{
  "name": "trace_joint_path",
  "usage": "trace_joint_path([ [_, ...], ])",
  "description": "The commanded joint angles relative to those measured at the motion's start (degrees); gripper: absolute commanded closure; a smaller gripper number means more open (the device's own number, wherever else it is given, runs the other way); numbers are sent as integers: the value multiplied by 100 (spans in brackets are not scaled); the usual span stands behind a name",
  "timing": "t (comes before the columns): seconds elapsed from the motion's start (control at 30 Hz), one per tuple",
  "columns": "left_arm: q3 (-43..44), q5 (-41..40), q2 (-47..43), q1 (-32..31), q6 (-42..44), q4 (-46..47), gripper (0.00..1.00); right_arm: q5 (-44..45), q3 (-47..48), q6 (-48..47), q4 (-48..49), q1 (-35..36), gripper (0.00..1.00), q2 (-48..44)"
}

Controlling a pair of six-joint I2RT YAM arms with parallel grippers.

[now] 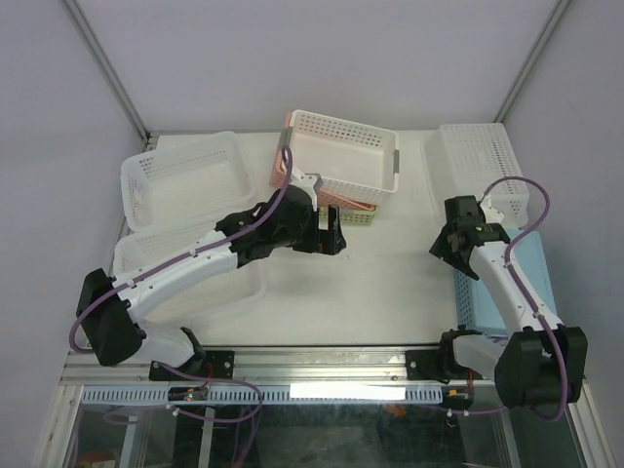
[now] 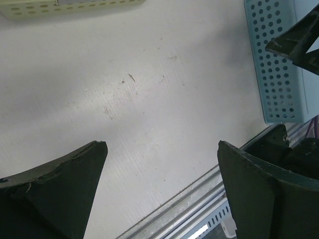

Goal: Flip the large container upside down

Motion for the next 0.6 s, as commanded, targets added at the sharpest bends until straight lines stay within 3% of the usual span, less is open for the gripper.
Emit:
trace_joint_path([
  [0.0, 414, -16, -35, 42, 248, 165, 1, 810, 78, 39, 395, -135, 22, -18],
  [0.1, 477, 6, -19, 42, 240, 174, 1, 703, 152, 0, 504, -140, 22, -141],
  [0.2, 568, -22, -39, 42, 274, 172, 1, -159, 319, -156, 673, -123, 23, -315],
  [0.4, 656, -202, -303, 335, 211, -38, 1, -3551, 136, -718, 2480, 5, 23, -914],
  [0.47, 534, -247, -571, 622, 102, -122, 1, -3583, 232, -577, 2893, 192, 23, -847],
  [0.57, 362, -1127, -942, 661, -132, -327, 1, -3205, 758, -353, 3108, 466, 23, -287],
])
